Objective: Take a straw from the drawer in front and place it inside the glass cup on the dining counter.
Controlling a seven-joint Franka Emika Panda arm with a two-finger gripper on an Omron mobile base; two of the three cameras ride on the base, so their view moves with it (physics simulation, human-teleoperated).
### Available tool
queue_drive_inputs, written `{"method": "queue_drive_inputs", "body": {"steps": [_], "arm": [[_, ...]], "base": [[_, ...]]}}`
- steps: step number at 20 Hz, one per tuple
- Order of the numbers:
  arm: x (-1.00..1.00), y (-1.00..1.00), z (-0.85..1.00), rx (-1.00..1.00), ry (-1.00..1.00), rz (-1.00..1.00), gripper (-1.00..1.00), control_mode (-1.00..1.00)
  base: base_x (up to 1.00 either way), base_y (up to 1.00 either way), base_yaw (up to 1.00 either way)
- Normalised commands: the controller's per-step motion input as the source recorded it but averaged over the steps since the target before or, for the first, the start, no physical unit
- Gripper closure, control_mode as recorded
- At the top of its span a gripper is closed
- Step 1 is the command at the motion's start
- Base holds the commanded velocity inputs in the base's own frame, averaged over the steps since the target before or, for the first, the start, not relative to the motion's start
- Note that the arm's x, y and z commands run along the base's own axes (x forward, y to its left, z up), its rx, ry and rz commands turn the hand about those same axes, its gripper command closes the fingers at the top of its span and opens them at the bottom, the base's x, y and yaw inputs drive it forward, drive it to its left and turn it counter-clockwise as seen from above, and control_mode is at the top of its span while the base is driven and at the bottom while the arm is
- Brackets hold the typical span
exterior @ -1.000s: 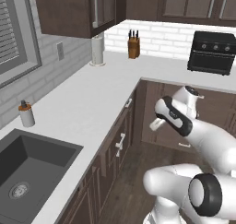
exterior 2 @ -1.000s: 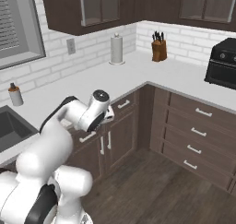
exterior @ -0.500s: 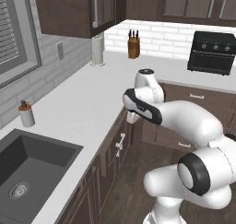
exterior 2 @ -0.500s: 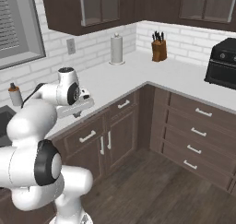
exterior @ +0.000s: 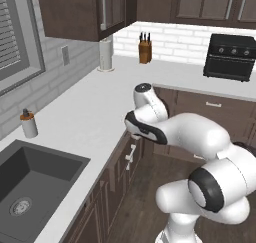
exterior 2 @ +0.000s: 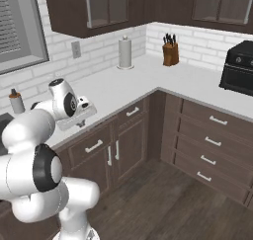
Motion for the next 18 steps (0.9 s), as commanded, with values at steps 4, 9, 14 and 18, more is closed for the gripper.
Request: {"method": "queue_drive_inputs", "body": {"steps": [4,9,14,18], "arm": [[0.0,-0.04,-0.31,0.02,-0.24,0.0,1.0,-1.0],[0.13,0.0,-0.04,0.1,-0.17,0.0,1.0,-1.0],[0.28,0.03,0.01,0.11,-0.04,0.02,1.0,-1.0],[0.34,0.13,0.0,0.05,0.0,0.02,1.0,-1.0]], "base": [[0.0,0.0,0.0],[0.0,0.0,0.0],[0.0,0.0,0.0],[0.0,0.0,0.0]]}}
